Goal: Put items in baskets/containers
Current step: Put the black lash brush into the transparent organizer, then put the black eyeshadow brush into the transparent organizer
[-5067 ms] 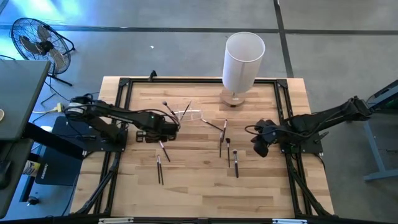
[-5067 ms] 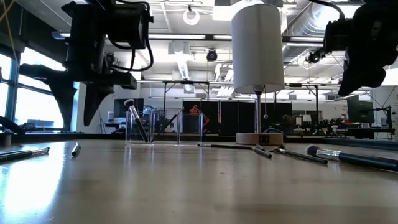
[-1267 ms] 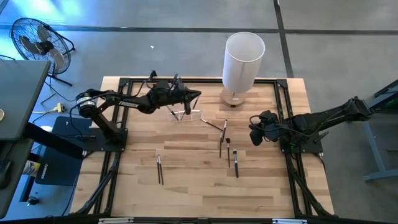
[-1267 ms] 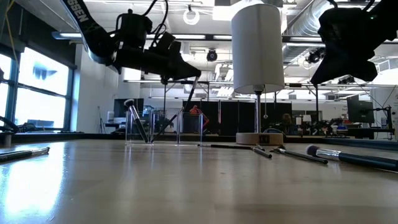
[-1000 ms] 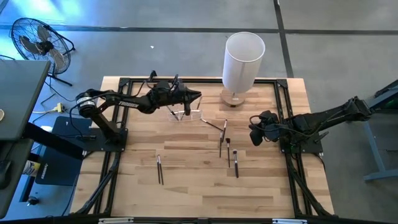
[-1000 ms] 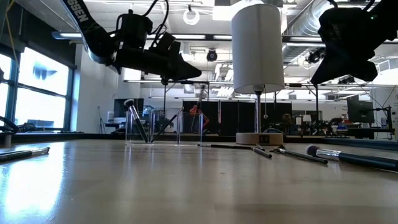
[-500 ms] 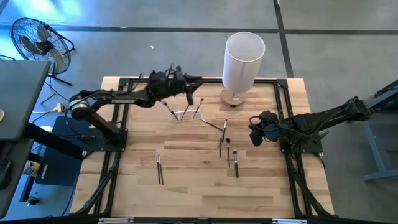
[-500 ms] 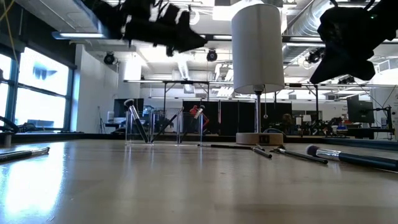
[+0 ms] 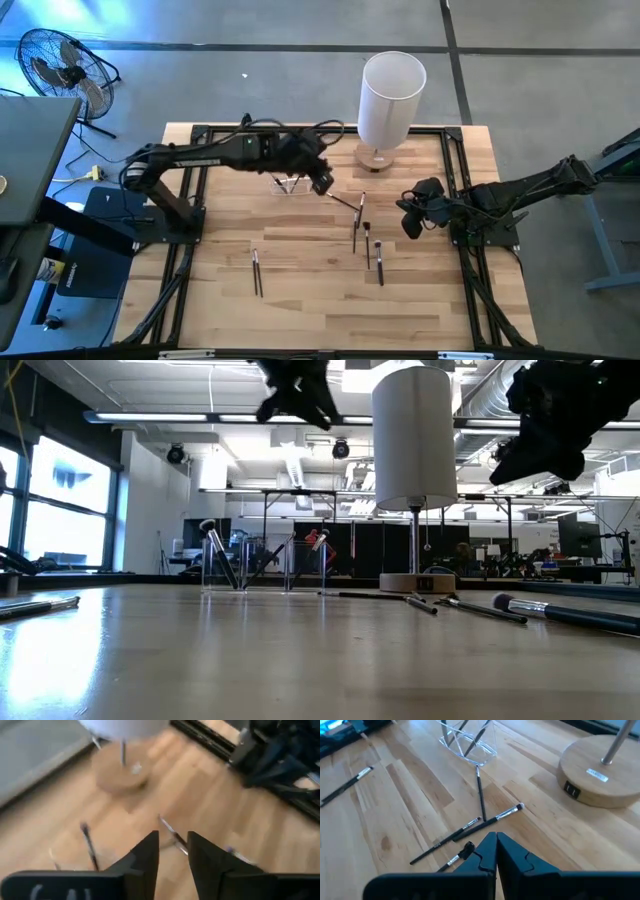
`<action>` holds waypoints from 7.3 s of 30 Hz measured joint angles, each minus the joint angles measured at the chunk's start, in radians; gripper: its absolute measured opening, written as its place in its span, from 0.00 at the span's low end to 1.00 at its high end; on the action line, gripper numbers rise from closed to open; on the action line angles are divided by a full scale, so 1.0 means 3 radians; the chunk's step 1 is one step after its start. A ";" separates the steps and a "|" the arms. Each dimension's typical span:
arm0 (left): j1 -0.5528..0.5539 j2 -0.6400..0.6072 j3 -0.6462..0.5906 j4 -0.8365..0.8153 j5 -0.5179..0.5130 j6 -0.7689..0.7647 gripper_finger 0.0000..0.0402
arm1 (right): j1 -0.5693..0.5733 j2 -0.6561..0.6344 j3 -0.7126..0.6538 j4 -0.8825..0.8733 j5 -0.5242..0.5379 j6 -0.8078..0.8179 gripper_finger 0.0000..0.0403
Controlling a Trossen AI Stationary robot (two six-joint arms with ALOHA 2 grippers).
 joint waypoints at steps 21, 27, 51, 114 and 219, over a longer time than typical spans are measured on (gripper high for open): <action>-0.1302 -0.0535 -0.2038 0.1363 -0.0310 -0.1049 0.00 | -0.0001 0.0418 0.0018 0.0848 -0.0724 -0.0172 0.00; -0.1317 -0.1406 -0.2824 0.1723 -0.0497 -0.0758 0.00 | -0.0011 0.1144 0.0503 0.0760 -0.0652 -0.0041 0.00; -0.1317 -0.4258 -0.3718 0.0860 -0.0564 -0.0005 0.00 | -0.0712 0.3162 0.1863 -0.0909 -0.1500 0.1768 0.36; -0.1315 -0.4403 -0.3715 0.0661 -0.0905 0.0006 0.00 | -0.1854 0.3818 0.1859 0.4752 -0.1899 -0.1751 0.03; -0.0580 0.1247 -0.0390 -0.0830 0.0018 -0.4539 0.33 | -0.0187 -0.0067 -0.0108 -0.0337 -0.1638 -0.0942 0.00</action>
